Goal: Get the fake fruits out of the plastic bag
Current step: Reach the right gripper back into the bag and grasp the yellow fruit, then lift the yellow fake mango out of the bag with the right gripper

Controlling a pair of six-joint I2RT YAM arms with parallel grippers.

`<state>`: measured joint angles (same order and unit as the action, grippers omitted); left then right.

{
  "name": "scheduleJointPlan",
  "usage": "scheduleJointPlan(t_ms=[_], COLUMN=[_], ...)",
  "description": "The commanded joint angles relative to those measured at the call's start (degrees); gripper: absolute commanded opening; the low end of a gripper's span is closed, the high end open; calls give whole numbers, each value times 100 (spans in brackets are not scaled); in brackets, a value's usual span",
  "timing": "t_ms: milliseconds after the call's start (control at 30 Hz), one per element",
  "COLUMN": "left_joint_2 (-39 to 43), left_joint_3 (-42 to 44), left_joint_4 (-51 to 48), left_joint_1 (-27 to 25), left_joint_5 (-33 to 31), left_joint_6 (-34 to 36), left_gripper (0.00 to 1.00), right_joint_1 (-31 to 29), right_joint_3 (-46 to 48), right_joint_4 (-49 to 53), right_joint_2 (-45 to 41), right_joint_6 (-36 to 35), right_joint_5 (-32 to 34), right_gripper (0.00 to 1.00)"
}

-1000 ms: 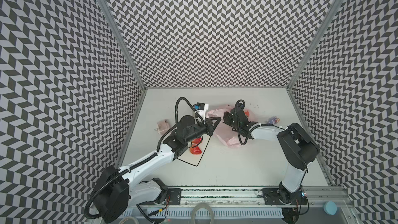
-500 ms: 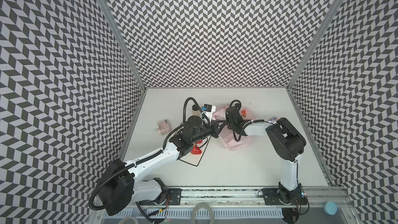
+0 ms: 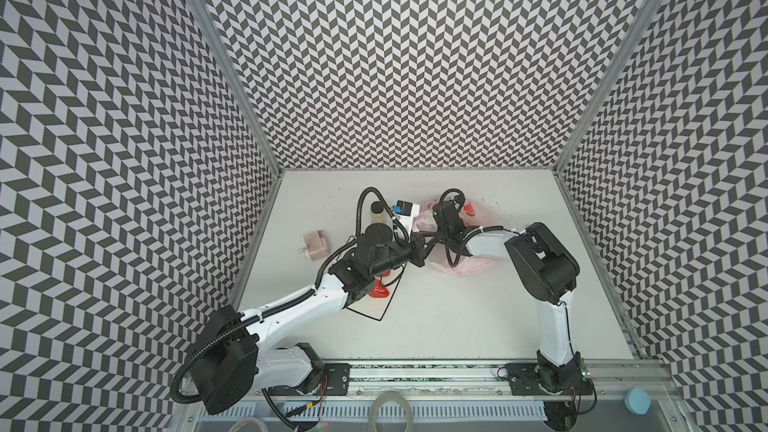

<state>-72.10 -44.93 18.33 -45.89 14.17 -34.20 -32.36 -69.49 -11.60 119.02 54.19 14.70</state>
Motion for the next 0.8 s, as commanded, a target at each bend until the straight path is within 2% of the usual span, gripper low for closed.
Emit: scheduleJointPlan(t_ms=[0,100,333,767], left_joint_2=[133,150,186,159], left_joint_3=[-86,-55,26,159], left_joint_4=[13,-22,8,169], left_joint_1=[-41,-37,57,275], left_joint_5=[-128,-288,-562,-518], left_joint_6=[65,88,105,63], left_gripper=[0,0,0,0], right_joint_1=[40,36,37,36], right_joint_3=[47,158,874,2282], right_joint_4=[-136,-212,-377,42], right_joint_2=[-114,-383,-1295,-3182], right_joint_6=[-200,-483,-891,-1849], right_joint_5=[27,-172,-770,-2016], right_gripper=[56,52,49,45])
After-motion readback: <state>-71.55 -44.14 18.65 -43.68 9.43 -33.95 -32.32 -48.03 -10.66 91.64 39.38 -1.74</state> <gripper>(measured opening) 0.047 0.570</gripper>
